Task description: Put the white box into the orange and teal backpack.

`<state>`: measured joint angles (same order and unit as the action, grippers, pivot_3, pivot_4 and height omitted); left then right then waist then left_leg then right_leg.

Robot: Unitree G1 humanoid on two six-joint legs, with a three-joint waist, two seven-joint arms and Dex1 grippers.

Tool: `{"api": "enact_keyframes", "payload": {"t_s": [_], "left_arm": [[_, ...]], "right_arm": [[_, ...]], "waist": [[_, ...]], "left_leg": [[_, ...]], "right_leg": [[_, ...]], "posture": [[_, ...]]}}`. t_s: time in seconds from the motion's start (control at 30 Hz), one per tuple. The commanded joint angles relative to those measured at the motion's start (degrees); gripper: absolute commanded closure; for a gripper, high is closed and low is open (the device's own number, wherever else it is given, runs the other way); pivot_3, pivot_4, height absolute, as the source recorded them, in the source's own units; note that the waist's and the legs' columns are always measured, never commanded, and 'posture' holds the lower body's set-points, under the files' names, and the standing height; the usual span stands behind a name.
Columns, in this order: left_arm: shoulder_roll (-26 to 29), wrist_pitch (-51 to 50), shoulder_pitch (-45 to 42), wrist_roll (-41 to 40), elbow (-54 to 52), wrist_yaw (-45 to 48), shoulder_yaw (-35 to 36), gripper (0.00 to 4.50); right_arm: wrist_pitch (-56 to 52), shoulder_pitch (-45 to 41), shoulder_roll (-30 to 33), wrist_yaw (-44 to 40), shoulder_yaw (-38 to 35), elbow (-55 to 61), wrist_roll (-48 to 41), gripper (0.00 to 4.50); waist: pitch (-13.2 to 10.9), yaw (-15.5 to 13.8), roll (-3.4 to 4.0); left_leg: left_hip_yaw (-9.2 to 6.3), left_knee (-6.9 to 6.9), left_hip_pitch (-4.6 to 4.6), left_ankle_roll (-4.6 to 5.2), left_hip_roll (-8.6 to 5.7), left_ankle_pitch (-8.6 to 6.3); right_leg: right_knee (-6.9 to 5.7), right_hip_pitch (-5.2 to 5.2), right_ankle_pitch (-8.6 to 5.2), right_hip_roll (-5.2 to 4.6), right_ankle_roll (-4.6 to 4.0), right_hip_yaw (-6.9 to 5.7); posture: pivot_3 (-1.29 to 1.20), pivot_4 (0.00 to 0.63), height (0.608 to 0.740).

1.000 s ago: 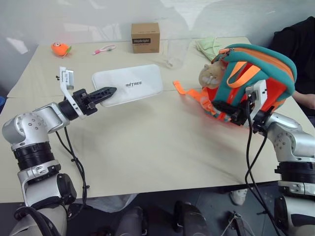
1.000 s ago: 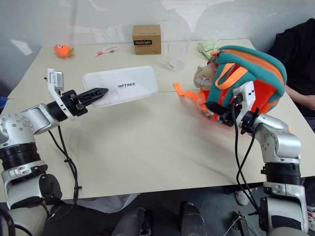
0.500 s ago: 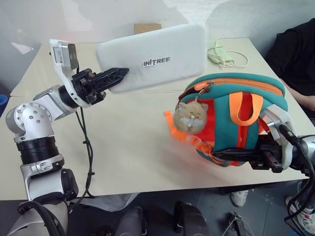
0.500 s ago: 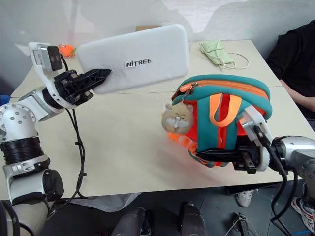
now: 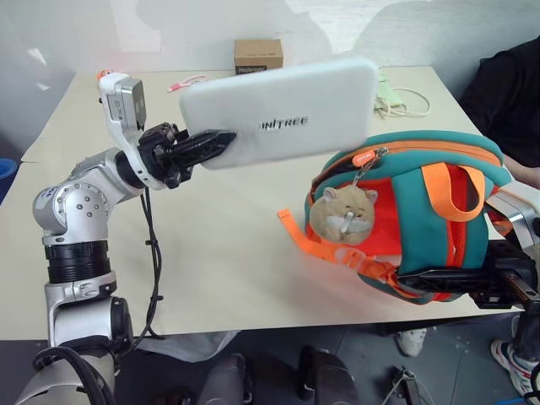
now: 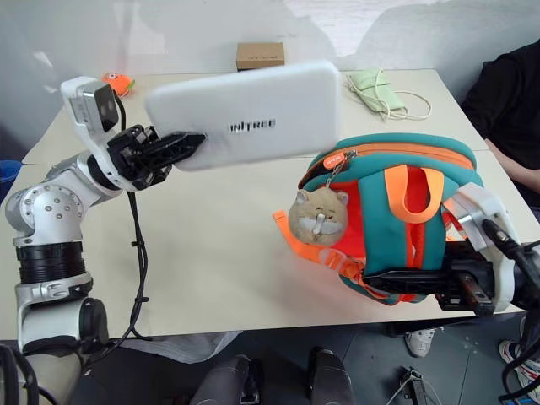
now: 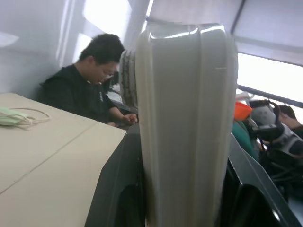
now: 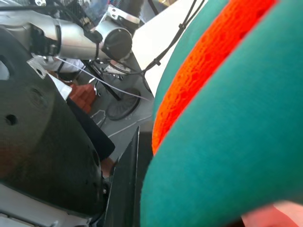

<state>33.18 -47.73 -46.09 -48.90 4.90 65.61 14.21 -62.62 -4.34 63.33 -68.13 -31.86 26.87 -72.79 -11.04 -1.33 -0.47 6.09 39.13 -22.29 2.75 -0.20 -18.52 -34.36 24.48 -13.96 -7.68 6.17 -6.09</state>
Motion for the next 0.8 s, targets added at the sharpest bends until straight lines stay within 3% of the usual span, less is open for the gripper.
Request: {"api": "enact_keyframes", "payload": {"t_s": [0.03,0.27,0.8], "left_arm": [[1.7,4.4,1.0,2.7,-2.2,3.7,-2.7,3.22],[-1.6,20.3,-1.9,14.6,3.7,2.6,-9.5,3.22],[-2.1,24.4,-7.6,15.7,10.9,6.5,-9.5,3.22]], "right_arm": [[0.7,-1.7,0.5,1.0,-0.9,-0.5,-1.6,4.47],[0.4,-2.8,1.0,0.8,-0.1,-1.5,-1.8,4.47],[-2.6,0.5,3.2,-0.9,-4.9,2.3,-8.7,4.47]], "waist": [[0.0,-0.1,0.00],[0.0,-1.0,-0.03],[0.0,-1.7,-0.03]], "left_leg": [[0.00,0.00,0.00,0.00,0.01,0.00],[-0.05,0.04,-0.02,0.09,-0.04,0.00],[-0.01,0.05,-0.15,0.24,-0.02,-0.04]], "right_leg": [[0.00,0.00,0.00,0.00,0.00,0.00],[0.42,-0.10,0.14,-0.12,-0.04,-0.03],[0.46,-0.09,0.32,-0.07,0.03,-0.11]], "posture": [[0.00,0.150,0.740],[0.00,0.150,0.740],[0.00,0.150,0.740]]}}
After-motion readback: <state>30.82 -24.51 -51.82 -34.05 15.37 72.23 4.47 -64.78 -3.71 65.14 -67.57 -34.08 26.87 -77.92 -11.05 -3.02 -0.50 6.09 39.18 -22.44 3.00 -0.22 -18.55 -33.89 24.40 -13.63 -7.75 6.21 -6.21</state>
